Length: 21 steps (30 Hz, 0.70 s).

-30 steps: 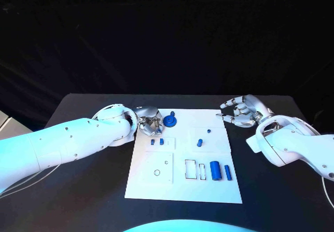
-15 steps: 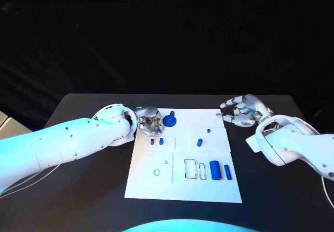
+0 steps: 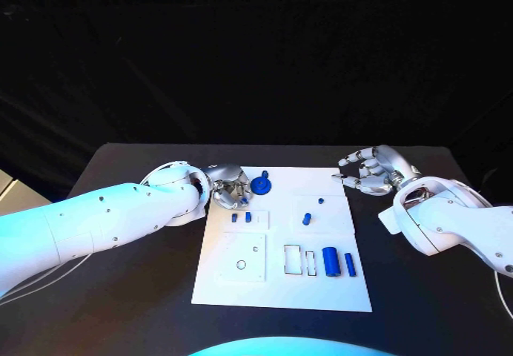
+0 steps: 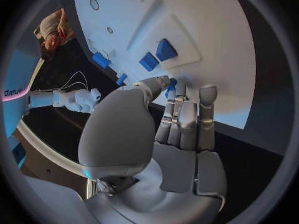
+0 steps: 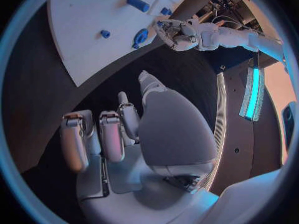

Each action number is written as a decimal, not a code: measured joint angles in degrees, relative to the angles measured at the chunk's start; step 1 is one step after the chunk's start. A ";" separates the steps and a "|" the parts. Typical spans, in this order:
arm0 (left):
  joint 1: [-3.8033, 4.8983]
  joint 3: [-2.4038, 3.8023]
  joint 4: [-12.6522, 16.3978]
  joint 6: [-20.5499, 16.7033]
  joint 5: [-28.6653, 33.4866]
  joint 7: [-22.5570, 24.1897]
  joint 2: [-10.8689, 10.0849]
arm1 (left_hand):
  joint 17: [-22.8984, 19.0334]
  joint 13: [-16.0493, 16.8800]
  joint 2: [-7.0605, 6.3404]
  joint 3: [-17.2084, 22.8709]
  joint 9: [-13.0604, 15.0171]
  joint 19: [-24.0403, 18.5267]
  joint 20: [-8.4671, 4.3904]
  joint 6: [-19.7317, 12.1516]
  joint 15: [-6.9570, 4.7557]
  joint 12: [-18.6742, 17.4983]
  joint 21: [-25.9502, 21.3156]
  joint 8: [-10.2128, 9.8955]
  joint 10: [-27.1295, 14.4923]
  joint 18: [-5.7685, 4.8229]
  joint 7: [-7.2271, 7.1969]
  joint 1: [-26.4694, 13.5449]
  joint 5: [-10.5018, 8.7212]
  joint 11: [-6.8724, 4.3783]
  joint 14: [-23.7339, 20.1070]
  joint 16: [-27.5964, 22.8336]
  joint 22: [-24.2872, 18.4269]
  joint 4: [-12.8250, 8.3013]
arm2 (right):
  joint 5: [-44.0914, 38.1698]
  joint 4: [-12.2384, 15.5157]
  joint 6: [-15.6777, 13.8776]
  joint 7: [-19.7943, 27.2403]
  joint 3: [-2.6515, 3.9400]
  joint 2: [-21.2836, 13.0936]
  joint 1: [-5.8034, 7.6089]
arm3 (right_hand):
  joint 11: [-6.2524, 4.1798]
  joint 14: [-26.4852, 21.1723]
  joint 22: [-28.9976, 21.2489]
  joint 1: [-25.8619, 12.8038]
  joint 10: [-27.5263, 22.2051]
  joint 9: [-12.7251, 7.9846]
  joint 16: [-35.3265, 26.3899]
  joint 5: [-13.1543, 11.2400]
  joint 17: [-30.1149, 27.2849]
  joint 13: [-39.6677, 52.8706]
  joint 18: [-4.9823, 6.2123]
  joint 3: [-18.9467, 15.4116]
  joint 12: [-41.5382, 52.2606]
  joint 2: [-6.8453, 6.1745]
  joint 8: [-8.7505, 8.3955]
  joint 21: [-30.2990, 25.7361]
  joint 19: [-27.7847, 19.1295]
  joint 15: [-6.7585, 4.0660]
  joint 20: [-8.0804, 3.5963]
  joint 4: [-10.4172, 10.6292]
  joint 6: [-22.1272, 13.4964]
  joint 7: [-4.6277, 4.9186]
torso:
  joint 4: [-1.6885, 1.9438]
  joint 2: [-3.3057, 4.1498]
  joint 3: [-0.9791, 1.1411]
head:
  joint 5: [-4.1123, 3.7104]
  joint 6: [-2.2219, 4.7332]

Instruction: Assemble the parts on the task board

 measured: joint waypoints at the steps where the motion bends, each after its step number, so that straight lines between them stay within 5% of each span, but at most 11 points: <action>1: -0.02 -0.03 -0.03 -0.01 0.05 0.00 0.00 | -0.04 0.00 0.00 0.00 -0.07 -0.01 -0.01 -0.04 0.00 -0.07 0.00 -0.12 0.00 -0.01 0.01 0.00 0.00 0.00 0.00 0.00 -0.04 0.00 | 0.00 0.00 0.00 0.00 0.00 0.00 0.00 | 0.00 0.00 0.00 0.00 0.00 0.00 0.00 0.00 0.00 0.00 0.00 0.00 0.00 0.00 0.00 0.00 0.00 0.00 0.00 0.00 0.00 0.00 | -0.01 0.00 0.00 | 0.00 0.01; 21: -0.13 -0.09 -0.01 0.04 0.64 -0.77 -0.41 | -0.67 0.18 -1.16 -0.02 -0.87 -0.41 -0.01 -2.67 0.20 -1.59 -0.68 -2.39 0.20 0.00 -0.31 -1.60 0.00 0.20 -0.20 0.00 -0.78 0.02 | 0.00 0.03 -0.01 0.01 0.00 -0.14 0.00 | 0.00 0.00 -0.01 0.00 0.00 -0.11 0.00 0.00 0.04 0.00 0.00 0.00 0.00 0.00 0.00 -0.21 0.00 0.00 0.00 0.00 0.00 0.00 | -0.03 0.02 0.01 | 0.01 -0.10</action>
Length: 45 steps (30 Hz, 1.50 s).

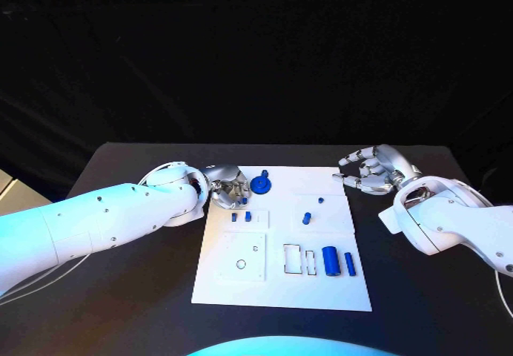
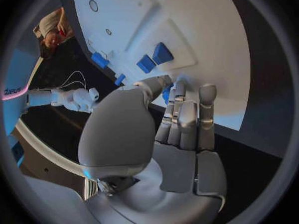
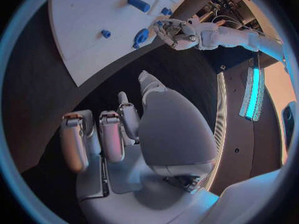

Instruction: Assemble the parts on the task board

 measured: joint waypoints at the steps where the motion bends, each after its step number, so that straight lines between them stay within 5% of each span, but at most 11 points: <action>1: 0.00 0.00 0.01 0.01 0.01 -0.06 -0.04 | -0.13 0.05 -0.13 -0.10 -0.08 0.00 0.00 -0.33 0.00 -0.21 -0.17 -0.25 0.00 0.00 0.00 -0.13 0.00 0.00 0.00 0.00 -0.11 0.10 | 0.00 -0.02 0.00 0.00 0.00 0.00 0.00 | 0.00 0.00 0.00 0.00 0.00 0.00 0.00 0.00 0.00 0.00 0.00 0.00 0.00 0.00 0.00 -0.08 0.00 0.00 0.00 0.00 0.00 0.00 | 0.00 0.00 0.00 | -0.02 -0.01; 6: 0.00 0.00 0.09 0.24 0.04 -0.41 -0.35 | -0.94 0.18 -0.58 -0.56 -0.49 -0.42 0.01 -1.44 0.02 -0.61 -0.76 -1.05 0.00 0.00 -0.44 -0.58 0.00 0.00 -0.67 0.00 -0.76 0.56 | 0.00 -0.19 0.18 -0.13 0.00 -0.01 0.00 | -0.13 0.00 -0.01 0.00 -4.15 -0.16 -0.74 0.00 -0.01 -2.99 0.00 0.00 -5.75 0.00 0.45 -1.60 0.00 0.00 0.00 0.00 -0.02 -0.03 | -0.03 0.00 0.00 | -0.05 -0.08; 12: 0.00 0.06 0.18 0.69 0.07 -0.89 -1.21 | -1.99 0.37 -0.35 -1.05 -0.96 -1.06 0.23 -2.57 0.19 -1.24 -1.39 -1.99 -0.43 0.01 -0.57 -0.80 0.00 0.43 -1.44 0.00 -1.56 1.05 | -0.10 -0.81 0.85 -0.35 0.00 0.04 0.00 | -0.18 -0.01 -0.01 0.28 -15.37 -0.72 -3.43 0.00 -0.01 -25.29 0.00 1.38 -30.78 -0.28 1.77 -5.35 -0.02 -0.84 -0.73 0.10 -0.68 -0.44 | -0.03 -0.02 -0.01 | -0.09 -0.05; 19: 0.00 0.72 -0.59 0.75 0.62 -1.21 -2.69 | -4.35 0.45 -0.35 -1.98 -1.37 -1.67 0.43 -3.26 0.92 -2.45 -2.20 -2.53 -2.59 0.00 -0.87 -0.80 0.00 1.33 -2.77 -0.45 -2.48 1.19 | -1.68 -1.62 3.03 -0.68 0.00 0.23 -0.01 | -0.58 0.00 -0.01 3.60 -16.25 -1.33 -4.09 0.00 -0.01 -40.83 -0.01 5.61 -47.88 -1.78 2.67 -5.57 0.01 -0.84 -0.86 0.00 0.03 -0.84 | 0.00 -0.08 -0.02 | -0.23 0.03; 23: 0.00 1.37 -1.33 0.32 2.71 -1.18 -4.04 | -4.97 0.77 0.38 -1.78 -1.30 -1.78 0.55 -1.82 0.93 -2.45 -2.22 -1.88 -2.59 0.00 0.39 -0.07 0.00 1.33 -3.01 -0.45 -2.45 0.99 | -4.70 -2.15 5.54 -0.97 0.00 0.71 -0.10 | -0.69 0.00 0.00 5.12 -15.61 -1.64 -4.09 0.00 -0.02 -47.31 0.00 9.55 -54.91 -3.26 2.90 -5.57 0.01 -0.84 -0.85 -0.17 1.87 -0.91 | 0.02 -0.08 -0.02 | -0.43 0.21; 25: 0.00 1.55 -1.58 -0.17 4.95 -0.83 -4.64 | -8.52 1.01 0.78 -0.96 -1.01 -3.99 0.68 0.12 0.96 -2.45 -4.37 -0.70 -2.59 -0.01 0.86 0.33 0.00 1.33 -5.24 -1.81 -5.24 0.65 | -6.61 -2.57 6.74 -1.14 0.00 1.10 -0.13 | -0.80 0.00 0.04 6.18 -14.73 -1.66 -4.09 0.00 -0.02 -50.29 0.00 12.04 -58.08 -4.06 2.90 -5.89 0.01 -0.84 -0.85 -0.34 3.05 -1.16 | 0.02 -0.08 -0.03 | -0.61 0.31; 29: 0.01 1.76 -1.64 -1.64 14.30 2.10 -6.01 | -8.69 1.67 1.39 -0.38 -0.51 -3.96 0.53 2.58 1.02 -1.36 -4.26 0.75 -1.91 -0.01 1.48 0.94 0.00 1.56 -5.07 -1.94 -5.14 0.25 | -12.08 -3.64 9.33 -1.66 0.00 2.23 -0.27 | -0.76 0.00 0.03 6.95 -14.69 -1.43 -4.09 -0.95 -0.02 -54.42 0.00 15.29 -62.49 -4.84 3.12 -7.12 0.01 -0.84 -0.85 -0.53 4.61 -1.49 | 0.02 -0.09 -0.05 | -1.18 0.55; 32: 0.01 1.82 -1.09 -2.17 23.55 5.69 -7.00 | -17.58 1.71 1.57 -0.13 -0.48 -5.07 0.95 2.77 1.50 -1.34 -6.10 0.76 -3.21 0.00 1.71 0.76 0.00 2.19 -9.92 -6.07 -6.78 0.00 | -16.99 -4.42 11.40 -2.18 0.00 3.29 -0.52 | -0.24 0.00 0.03 6.72 -15.21 -1.16 -4.22 -2.24 -0.02 -56.87 0.91 16.59 -64.93 -5.72 3.12 -8.89 0.01 -0.84 -0.85 -0.77 5.00 -1.49 | 0.02 -0.09 -0.08 | -1.75 0.66; 37: 0.01 1.85 0.63 -1.94 41.76 12.59 -8.44 | -24.02 1.80 1.85 -0.38 -0.48 -5.55 1.24 2.46 1.75 -1.34 -7.73 0.76 -3.71 0.00 2.01 0.48 0.00 2.46 -13.66 -9.72 -7.81 -0.25 | -24.19 -5.51 14.67 -3.07 0.00 5.26 -1.08 | -0.24 0.00 0.03 6.45 -16.80 -0.96 -4.75 -3.10 -0.03 -59.22 0.91 16.94 -67.12 -6.00 3.12 -11.10 0.01 -0.84 -0.85 -1.12 5.52 -1.60 | 0.02 -0.05 -0.08 | -2.39 0.82; 45: 0.01 1.88 3.07 -0.30 62.41 20.52 -10.01 | -25.47 1.94 2.22 -0.88 -0.49 -5.94 1.23 2.26 1.94 -1.07 -9.19 1.09 -3.92 -0.01 2.21 0.11 0.00 2.67 -14.44 -11.51 -8.82 -0.75 | -33.77 -7.17 18.78 -5.09 -0.13 8.26 -2.21 | -1.03 0.00 0.02 6.45 -17.61 -0.71 -4.98 -3.10 -0.03 -61.35 0.91 17.08 -67.98 -5.99 3.11 -12.23 -0.10 -2.28 -2.40 -1.26 5.55 -2.69 | 0.03 -0.02 -0.09 | -2.96 0.93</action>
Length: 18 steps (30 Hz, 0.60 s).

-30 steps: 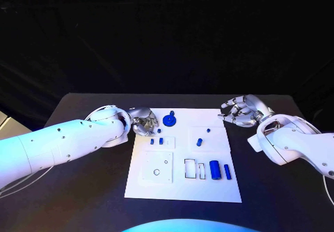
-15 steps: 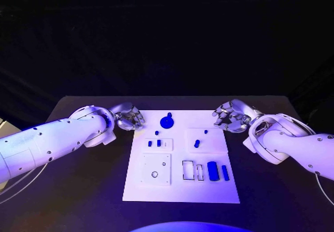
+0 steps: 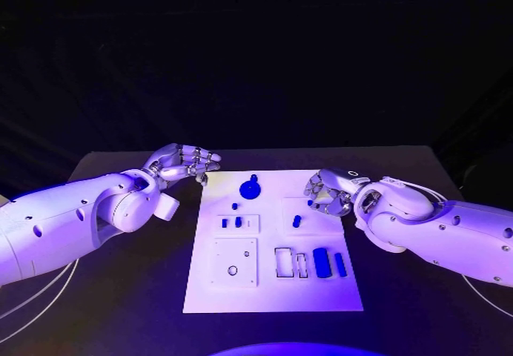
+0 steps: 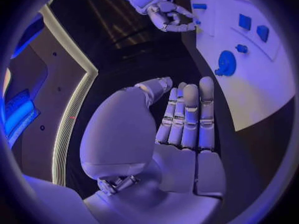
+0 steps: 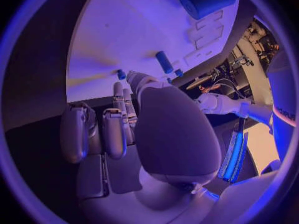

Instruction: Assemble the parts on the task board

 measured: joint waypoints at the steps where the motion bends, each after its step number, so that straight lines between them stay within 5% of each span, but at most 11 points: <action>1: 0.00 0.00 0.19 0.19 1.21 0.46 -0.09 | -0.02 0.00 0.00 -0.05 0.00 0.00 0.00 0.00 0.00 0.00 -0.11 0.00 0.00 -0.01 0.00 0.00 0.00 0.00 0.00 -0.02 -0.03 -0.05 | -0.79 -0.17 0.31 -0.26 -0.01 0.31 -0.09 | -0.02 0.00 0.00 0.00 0.01 0.00 0.00 0.00 0.00 -0.09 0.00 0.00 -0.17 0.00 0.00 -0.01 0.02 0.00 -0.20 0.00 0.00 0.00 | 0.01 0.00 0.01 | -0.02 0.00; 18: -0.01 -0.02 1.66 2.41 8.55 3.60 -0.91 | -0.69 0.06 0.53 -0.81 -0.01 -0.20 0.20 0.00 0.00 0.23 -1.07 0.00 0.01 0.00 -0.01 -0.53 0.00 0.00 -0.40 -0.93 -0.81 0.17 | -7.96 -1.50 2.41 -3.31 -0.03 2.87 -0.69 | -0.51 0.00 -0.01 -0.44 1.97 0.69 -0.81 0.73 -0.01 -2.23 -0.01 2.17 -0.82 -0.02 0.00 -0.48 0.11 -0.40 -0.70 -0.38 1.25 -0.60 | 0.03 0.09 0.07 | -0.04 -0.49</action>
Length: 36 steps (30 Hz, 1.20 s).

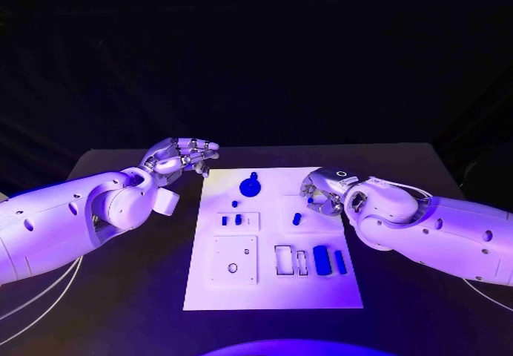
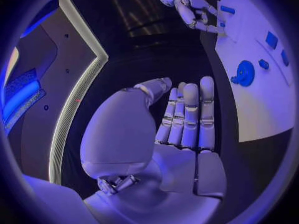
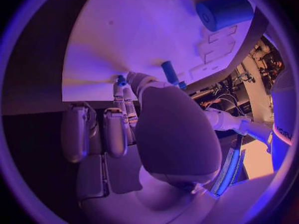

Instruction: Assemble the parts on the task board

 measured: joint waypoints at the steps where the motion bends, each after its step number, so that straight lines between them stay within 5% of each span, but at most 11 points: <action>1: 0.00 0.00 0.03 0.04 0.09 0.03 -0.02 | -0.01 0.00 0.00 -0.05 0.00 0.00 0.00 0.00 0.00 0.00 0.00 0.00 -0.01 0.00 0.00 0.00 0.00 -0.01 0.00 0.00 -0.01 -0.05 | -0.17 -0.06 0.02 -0.09 0.00 0.09 -0.01 | -0.04 0.00 0.00 -0.03 0.44 0.16 -0.05 0.00 0.00 -0.18 0.00 0.55 -0.02 0.07 0.26 0.00 0.00 0.00 0.00 -0.13 0.55 0.04 | 0.00 0.00 0.01 | 0.00 -0.02; 30: 0.00 -0.02 0.14 0.18 0.36 -0.50 -0.73 | -0.28 -0.01 0.22 -0.05 -0.02 0.00 0.00 0.00 0.00 -0.01 -0.53 0.00 -0.40 -0.01 -0.01 -0.22 0.00 0.00 0.00 -0.47 -0.35 -0.05 | -4.41 0.98 0.62 -2.25 -0.06 -0.10 -0.42 | -0.40 0.00 -0.02 -0.71 5.52 2.47 -0.07 0.39 0.03 -1.55 0.00 5.18 0.00 0.40 2.21 2.67 0.00 0.44 0.01 -4.29 3.46 0.02 | -0.09 -0.08 0.01 | -0.30 -0.29; 33: 0.00 -0.02 0.11 0.18 0.34 -0.65 -0.77 | -0.36 -0.01 0.22 -0.05 -0.02 0.00 0.00 -0.14 0.00 -0.01 -0.65 0.00 -0.53 -0.01 0.13 -0.22 0.00 0.13 0.01 -0.47 -0.47 -0.05 | -4.55 1.04 0.64 -2.43 -0.09 -0.20 -0.46 | 0.69 0.01 -0.02 -2.35 4.50 2.46 -0.07 0.59 0.03 -2.05 0.01 5.28 -1.55 -0.43 1.31 1.72 0.00 1.27 0.48 -4.40 2.43 1.02 | -0.09 -0.08 0.01 | -0.35 -0.29; 36: 0.00 -0.02 0.08 0.19 0.33 -0.79 -0.79 | -0.38 -0.01 0.22 -0.20 -0.02 0.00 0.00 -0.21 0.00 -0.01 -0.65 0.00 -0.61 -0.01 0.20 -0.22 0.00 0.21 0.00 -0.47 -0.54 -0.21 | -4.64 1.14 0.69 -2.59 -0.14 -0.35 -0.53 | 1.15 -0.11 -0.02 -2.93 3.74 2.55 -0.07 0.61 0.03 -2.56 0.01 5.15 -2.21 -0.54 1.32 1.35 -0.01 1.56 0.65 -4.64 2.17 0.88 | -0.09 -0.09 0.01 | -0.37 -0.31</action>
